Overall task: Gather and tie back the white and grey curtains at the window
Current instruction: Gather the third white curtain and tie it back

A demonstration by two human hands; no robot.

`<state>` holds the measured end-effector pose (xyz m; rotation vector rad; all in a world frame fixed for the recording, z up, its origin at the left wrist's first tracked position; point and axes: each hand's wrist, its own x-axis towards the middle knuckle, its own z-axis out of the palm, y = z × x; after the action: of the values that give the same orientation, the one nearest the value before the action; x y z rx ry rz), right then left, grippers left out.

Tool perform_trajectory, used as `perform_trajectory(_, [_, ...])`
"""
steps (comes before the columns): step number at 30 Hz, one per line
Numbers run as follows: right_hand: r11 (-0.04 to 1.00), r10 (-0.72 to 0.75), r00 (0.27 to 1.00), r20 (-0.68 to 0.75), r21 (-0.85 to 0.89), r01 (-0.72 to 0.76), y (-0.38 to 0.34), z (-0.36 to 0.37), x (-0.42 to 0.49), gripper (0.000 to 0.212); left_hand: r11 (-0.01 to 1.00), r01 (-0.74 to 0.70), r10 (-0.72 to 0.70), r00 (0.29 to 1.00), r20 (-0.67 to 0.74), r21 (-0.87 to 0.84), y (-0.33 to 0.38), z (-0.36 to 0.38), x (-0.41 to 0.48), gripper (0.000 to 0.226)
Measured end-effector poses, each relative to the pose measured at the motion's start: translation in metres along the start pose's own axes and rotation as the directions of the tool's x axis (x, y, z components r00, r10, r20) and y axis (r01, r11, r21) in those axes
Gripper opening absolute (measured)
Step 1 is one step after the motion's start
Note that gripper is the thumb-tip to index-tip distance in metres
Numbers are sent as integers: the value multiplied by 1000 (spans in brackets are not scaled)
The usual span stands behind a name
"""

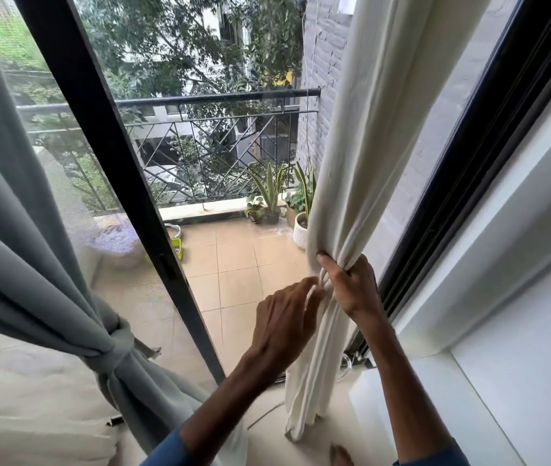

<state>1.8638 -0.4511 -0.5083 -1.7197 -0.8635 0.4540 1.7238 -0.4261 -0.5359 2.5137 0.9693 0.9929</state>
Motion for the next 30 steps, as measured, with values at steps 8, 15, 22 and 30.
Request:
perform_trajectory(8, [979, 7, 986, 167, 199, -40, 9, -24, -4, 7, 903, 208, -203, 978, 53, -375, -17, -5, 26, 35])
perform_trajectory(15, [898, -19, 935, 355, 418, -140, 17, -40, -16, 42, 764, 195, 126, 890, 438, -615, -40, 3, 67, 83])
perform_trajectory(22, [735, 50, 857, 514, 562, -380, 40, -40, -22, 90, 704, 270, 333, 691, 642, -657, -22, 1, 85, 51])
perform_trajectory(30, [675, 13, 838, 546, 613, -410, 63, -20, -20, 74, 669, 281, 421, 620, 662, -688, -19, -6, 90, 48])
